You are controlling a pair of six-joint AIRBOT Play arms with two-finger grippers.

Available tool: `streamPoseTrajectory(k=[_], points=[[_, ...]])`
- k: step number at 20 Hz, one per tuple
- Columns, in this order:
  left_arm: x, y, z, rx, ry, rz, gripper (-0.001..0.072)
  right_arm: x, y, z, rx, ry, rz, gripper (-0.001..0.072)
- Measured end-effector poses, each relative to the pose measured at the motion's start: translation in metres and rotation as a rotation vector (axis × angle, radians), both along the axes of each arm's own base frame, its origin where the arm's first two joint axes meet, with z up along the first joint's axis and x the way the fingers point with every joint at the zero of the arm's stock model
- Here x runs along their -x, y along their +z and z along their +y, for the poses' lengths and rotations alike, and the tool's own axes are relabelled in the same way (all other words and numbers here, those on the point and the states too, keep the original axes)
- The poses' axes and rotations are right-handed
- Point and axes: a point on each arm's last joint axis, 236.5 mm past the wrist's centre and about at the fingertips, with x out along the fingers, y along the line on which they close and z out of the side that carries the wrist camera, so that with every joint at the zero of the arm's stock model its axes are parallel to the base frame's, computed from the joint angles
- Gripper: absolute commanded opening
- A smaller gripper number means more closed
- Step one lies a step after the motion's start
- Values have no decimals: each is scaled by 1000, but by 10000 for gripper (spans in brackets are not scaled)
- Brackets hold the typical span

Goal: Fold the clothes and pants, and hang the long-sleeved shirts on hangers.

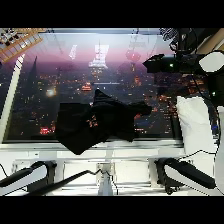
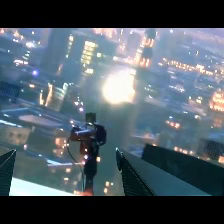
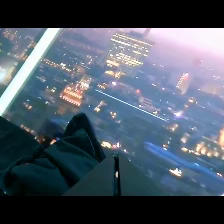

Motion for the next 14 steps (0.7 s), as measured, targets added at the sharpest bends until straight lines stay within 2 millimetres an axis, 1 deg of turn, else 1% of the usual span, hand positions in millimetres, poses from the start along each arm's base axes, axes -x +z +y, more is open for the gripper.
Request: streamPoseTrajectory(k=[14], points=[[-1, 0, -1, 5, -2, -5, 686, 0, 0, 0, 0, 0, 0, 23]])
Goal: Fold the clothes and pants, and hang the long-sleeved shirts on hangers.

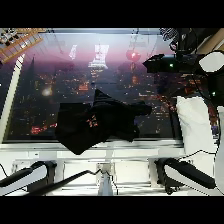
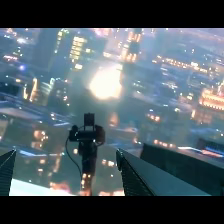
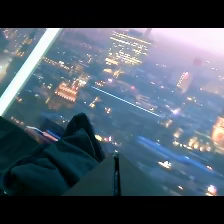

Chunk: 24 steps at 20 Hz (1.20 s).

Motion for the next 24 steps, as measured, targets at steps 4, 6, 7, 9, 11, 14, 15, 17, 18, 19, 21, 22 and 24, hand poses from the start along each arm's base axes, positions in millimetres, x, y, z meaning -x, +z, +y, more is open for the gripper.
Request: streamPoseTrajectory(k=[4, 6, 7, 9, 11, 14, 15, 17, 18, 19, 21, 22, 24], points=[[-1, 0, -3, 12, -7, -3, 686, 0, 0, 0, 0, 0, 0, 23], [-5, -1, -13, 44, -35, -14, 686, 0, 0, 0, 0, 0, 0, 23], [-9, -1, -20, 63, -67, -20, 686, 0, 0, 0, 0, 0, 0, 23], [-18, -1, -39, 114, -141, -44, 658, 0, 0, 0, 0, 0, 0, 23], [-24, 0, -54, 155, -193, -63, 415, 0, 0, 0, 0, 0, 0, 23], [-25, -1, -65, 189, -233, -64, 395, 0, 0, 0, -1, 0, -1, 23], [-24, -1, -67, 193, -237, -60, 424, 0, 0, 0, -1, 0, -1, 23], [-23, -2, -64, 181, -234, -51, 595, 0, 1, 0, -2, -1, -2, 23], [-22, -3, -57, 159, -219, -44, 670, -1, 1, 0, -2, -1, -2, 23], [-20, -5, -49, 132, -198, -33, 696, -1, 1, 0, -2, -1, -2, 23], [-15, -7, -30, 68, -151, -9, 695, 0, 0, 0, -2, -1, -2, 23], [-12, -8, -21, 38, -129, 6, 695, 0, 0, 0, -2, -1, -2, 23], [-8, -8, -10, 0, -98, 24, 695, 0, 0, 0, -1, 0, 0, 23]])
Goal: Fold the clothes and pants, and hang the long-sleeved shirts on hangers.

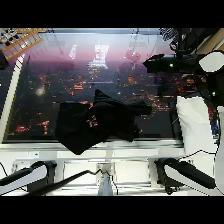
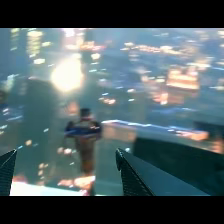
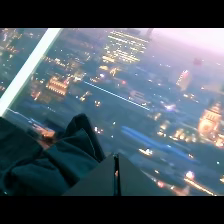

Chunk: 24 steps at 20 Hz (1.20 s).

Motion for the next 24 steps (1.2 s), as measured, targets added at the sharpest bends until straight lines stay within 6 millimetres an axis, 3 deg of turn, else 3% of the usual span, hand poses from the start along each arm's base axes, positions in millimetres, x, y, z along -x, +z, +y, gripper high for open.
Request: streamPoseTrajectory(k=[6, 17, 19, 22, 24], points=[[2, -6, 13, -41, 31, 34, 695, 0, 0, 0, 0, 0, -1, 23], [-7, -31, 15, -26, 42, 98, 686, 0, 3, 3, -29, -8, 10, 23], [-8, -24, 3, 15, 16, 66, 686, 2, 10, 12, -95, -13, 27, 23], [-6, -3, -32, 105, -95, -9, 687, 4, 25, 26, -208, -14, 39, 21], [0, 0, -51, 153, -153, -23, 688, 7, 28, 32, -239, -3, 56, 23]])
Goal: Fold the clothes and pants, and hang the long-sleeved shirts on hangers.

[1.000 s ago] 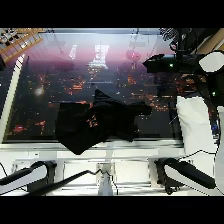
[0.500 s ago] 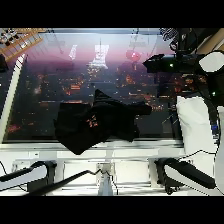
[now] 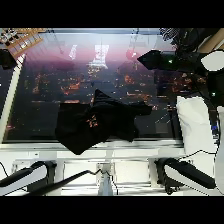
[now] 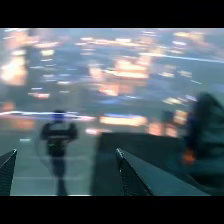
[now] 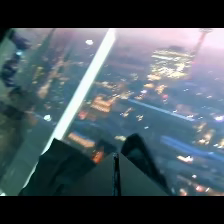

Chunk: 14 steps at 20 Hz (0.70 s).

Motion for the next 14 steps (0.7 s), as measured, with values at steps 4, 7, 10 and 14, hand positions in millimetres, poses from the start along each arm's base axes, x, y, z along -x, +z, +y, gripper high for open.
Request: streamPoseTrajectory(k=[4, 7, 10, 14], points=[[27, -58, -20, 70, -62, 148, 688, 25, -20, 4, 52, 81, 98, 133], [57, -127, -31, 112, -96, 303, 689, 50, -50, -4, 146, 147, 204, 288], [87, -185, -38, 136, -135, 421, 698, 71, -101, -21, 245, 163, 340, 402], [107, -234, -43, 143, -175, 481, 700, 96, -178, -52, 299, 109, 526, 443]])
